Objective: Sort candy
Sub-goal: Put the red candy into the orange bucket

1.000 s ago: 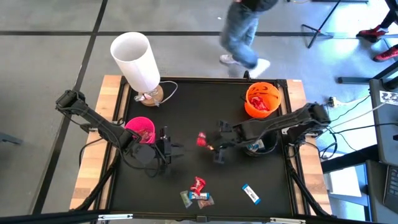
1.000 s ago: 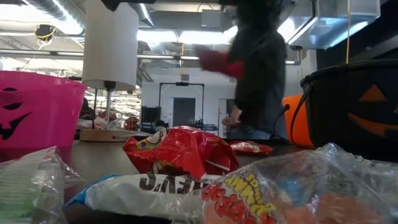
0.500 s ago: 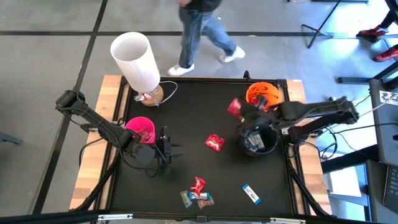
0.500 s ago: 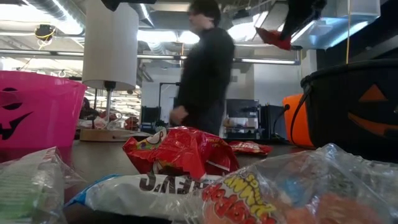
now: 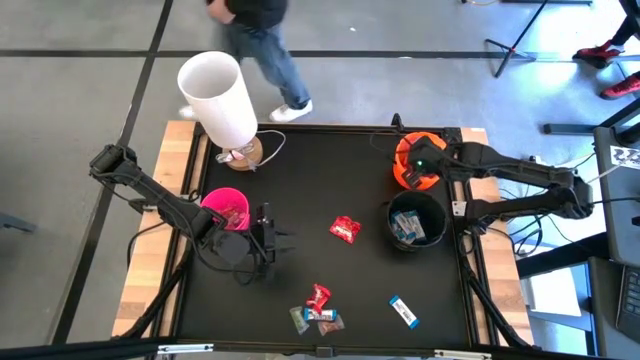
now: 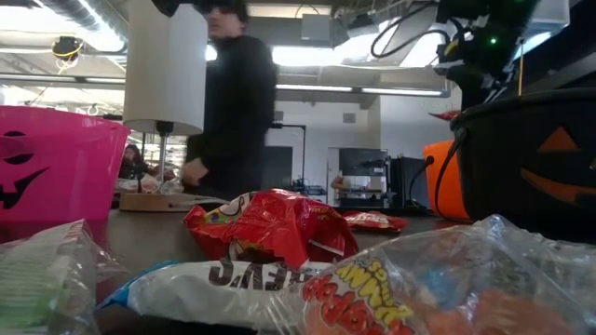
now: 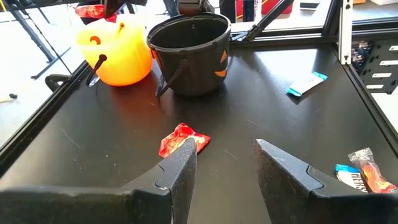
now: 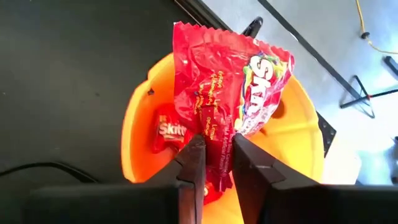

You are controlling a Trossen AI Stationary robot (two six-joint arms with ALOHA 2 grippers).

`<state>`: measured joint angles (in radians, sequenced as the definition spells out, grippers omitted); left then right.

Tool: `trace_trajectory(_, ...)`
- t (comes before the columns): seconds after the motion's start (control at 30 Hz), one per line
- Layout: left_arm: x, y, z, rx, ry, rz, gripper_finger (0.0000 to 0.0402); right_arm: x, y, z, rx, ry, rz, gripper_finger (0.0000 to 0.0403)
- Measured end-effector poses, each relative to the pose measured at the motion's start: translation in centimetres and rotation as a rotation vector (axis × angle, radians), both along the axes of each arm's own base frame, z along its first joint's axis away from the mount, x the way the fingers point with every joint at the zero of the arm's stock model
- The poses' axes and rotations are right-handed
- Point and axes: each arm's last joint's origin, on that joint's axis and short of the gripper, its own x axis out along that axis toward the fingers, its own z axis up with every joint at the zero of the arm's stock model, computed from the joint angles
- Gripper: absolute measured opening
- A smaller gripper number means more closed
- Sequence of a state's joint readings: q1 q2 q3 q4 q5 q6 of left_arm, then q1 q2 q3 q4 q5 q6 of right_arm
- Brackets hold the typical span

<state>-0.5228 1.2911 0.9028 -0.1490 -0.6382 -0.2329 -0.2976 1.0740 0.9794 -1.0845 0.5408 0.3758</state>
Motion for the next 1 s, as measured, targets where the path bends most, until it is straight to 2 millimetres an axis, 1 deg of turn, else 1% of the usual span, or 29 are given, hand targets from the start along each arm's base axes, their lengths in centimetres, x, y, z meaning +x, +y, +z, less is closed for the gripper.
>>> trace_trajectory(0.07,0.0,0.1,0.0,0.000,0.000,0.003,0.0153,-0.2,-0.2,0.0,0.004,0.010,-0.010,0.0075)
trace_trajectory(0.13,0.0,0.1,0.0,0.000,-0.001,0.005,0.0153,-0.3,-0.4,-0.1,0.006,0.018,-0.021,0.0092)
trace_trajectory(0.33,0.0,0.1,0.0,-0.008,-0.002,0.009,0.0153,-0.4,-0.4,-0.1,0.007,0.031,-0.018,0.0159)
trace_trajectory(0.4,0.0,0.1,0.0,-0.014,-0.003,0.011,0.0153,-0.3,-0.4,-0.1,0.023,0.012,-0.009,0.0177)
trace_trajectory(0.5,0.1,0.1,0.0,-0.014,-0.004,0.015,0.0153,0.6,-0.3,0.1,0.117,-0.098,0.065,0.0195)
trace_trajectory(0.6,0.1,0.3,0.0,-0.012,-0.007,0.029,0.0153,2.0,-0.1,0.7,0.216,-0.284,0.171,0.0201)
trace_trajectory(0.7,0.2,0.5,0.0,-0.014,-0.008,0.039,0.0153,3.9,1.0,1.7,0.240,-0.461,0.317,0.0202)
trace_trajectory(0.83,0.2,0.5,0.0,-0.018,-0.008,0.037,0.0153,6.5,3.9,2.9,0.197,-0.632,0.519,0.0202)
trace_trajectory(0.93,0.2,0.5,0.0,-0.020,-0.008,0.038,0.0153,8.0,6.0,2.9,0.176,-0.668,0.634,0.0202)
trace_trajectory(1.0,0.2,0.5,0.0,-0.021,-0.009,0.038,0.0153,8.8,7.2,2.3,0.172,-0.650,0.663,0.0202)
